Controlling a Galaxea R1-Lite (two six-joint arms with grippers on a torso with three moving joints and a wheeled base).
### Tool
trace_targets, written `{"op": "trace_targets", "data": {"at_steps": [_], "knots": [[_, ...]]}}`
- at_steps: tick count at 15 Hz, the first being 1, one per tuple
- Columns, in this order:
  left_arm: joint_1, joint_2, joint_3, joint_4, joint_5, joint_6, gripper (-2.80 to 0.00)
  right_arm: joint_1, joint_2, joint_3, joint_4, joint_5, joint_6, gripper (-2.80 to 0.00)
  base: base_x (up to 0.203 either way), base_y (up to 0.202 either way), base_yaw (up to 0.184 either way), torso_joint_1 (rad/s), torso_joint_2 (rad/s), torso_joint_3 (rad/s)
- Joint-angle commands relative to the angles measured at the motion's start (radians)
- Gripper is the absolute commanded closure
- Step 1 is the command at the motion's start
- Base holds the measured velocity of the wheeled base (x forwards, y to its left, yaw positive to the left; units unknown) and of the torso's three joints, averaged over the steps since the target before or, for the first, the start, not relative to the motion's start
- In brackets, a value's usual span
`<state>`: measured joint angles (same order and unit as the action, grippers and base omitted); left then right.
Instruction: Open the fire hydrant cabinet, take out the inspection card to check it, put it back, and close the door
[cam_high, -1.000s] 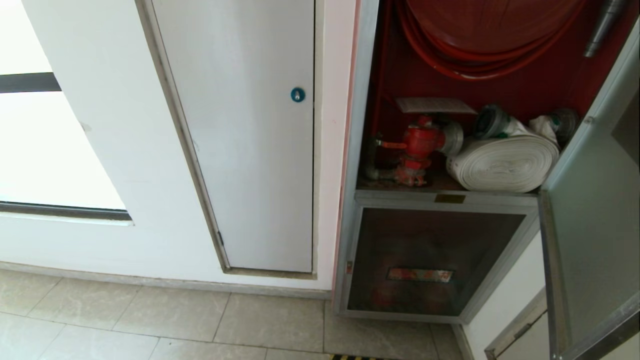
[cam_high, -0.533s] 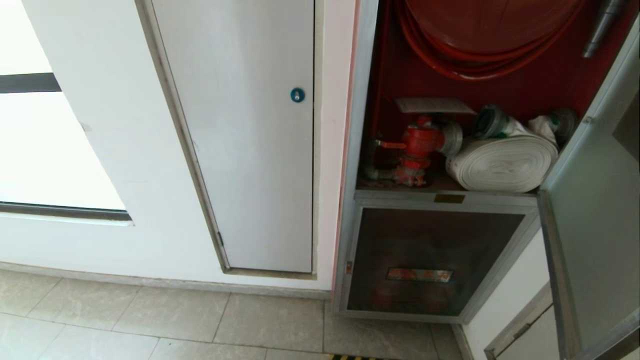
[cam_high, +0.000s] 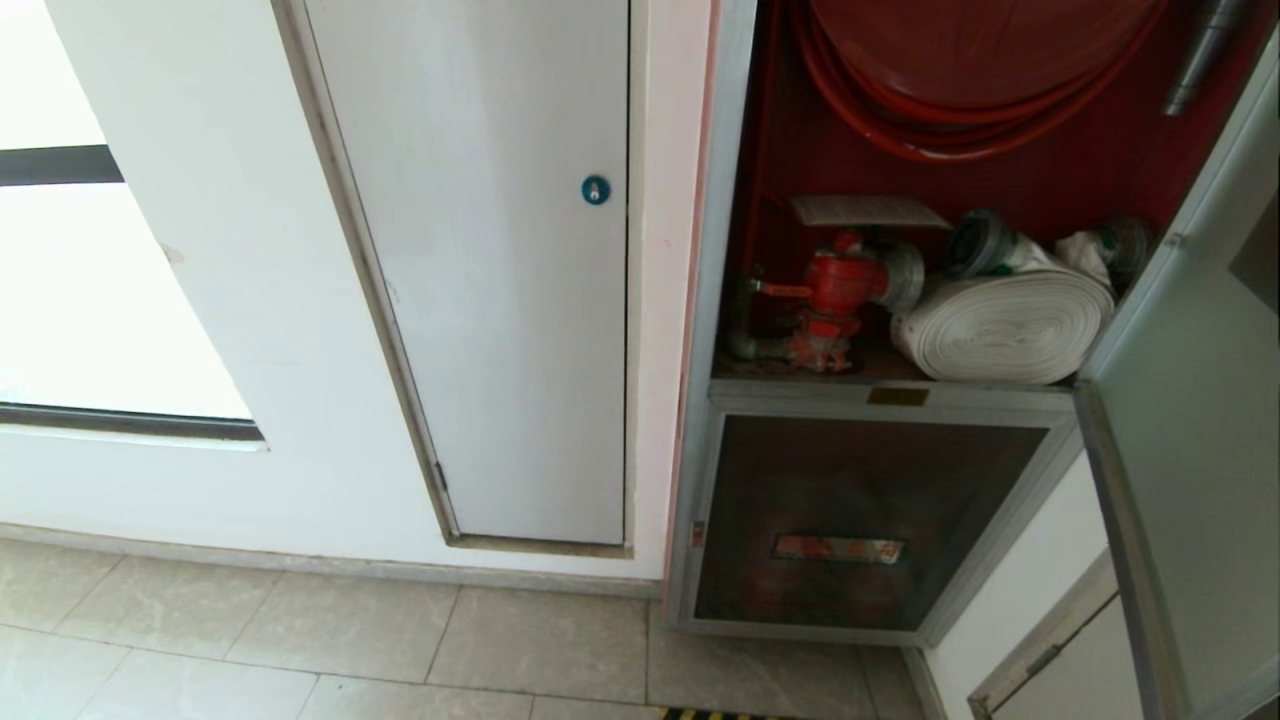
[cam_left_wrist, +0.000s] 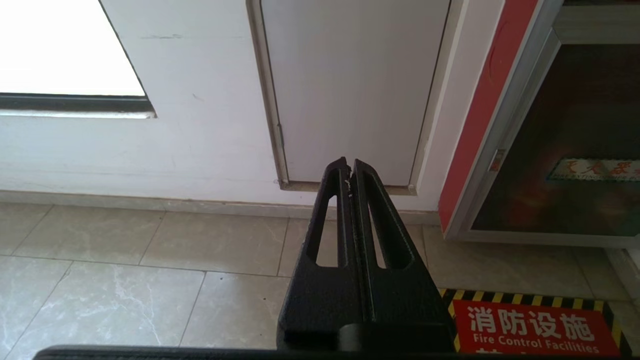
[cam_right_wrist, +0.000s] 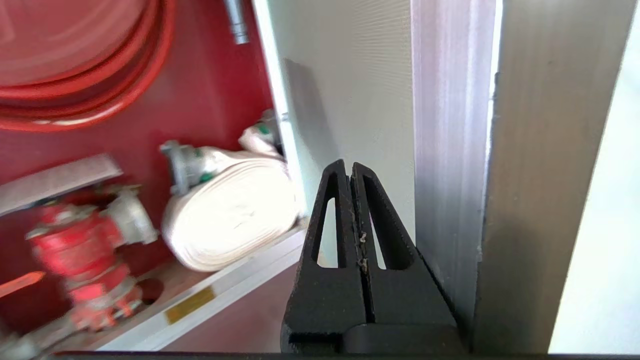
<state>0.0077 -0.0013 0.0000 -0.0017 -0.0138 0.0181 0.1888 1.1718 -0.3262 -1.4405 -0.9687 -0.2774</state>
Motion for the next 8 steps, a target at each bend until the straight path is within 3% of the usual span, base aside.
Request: {"op": "trace_targets", "data": {"at_steps": [1, 8], "knots": [[0.000, 0.001, 0.002, 0.000, 0.000, 0.000, 0.00, -0.032, 0.005, 0.002, -0.008, -0.002, 0.001, 0.00, 0.000, 0.000, 0.000, 0.000, 0.00, 0.000], [0.000, 0.001, 0.002, 0.000, 0.000, 0.000, 0.00, -0.122, 0.014, 0.009, -0.003, -0.003, 0.001, 0.00, 0.000, 0.000, 0.000, 0.000, 0.00, 0.000]]}}
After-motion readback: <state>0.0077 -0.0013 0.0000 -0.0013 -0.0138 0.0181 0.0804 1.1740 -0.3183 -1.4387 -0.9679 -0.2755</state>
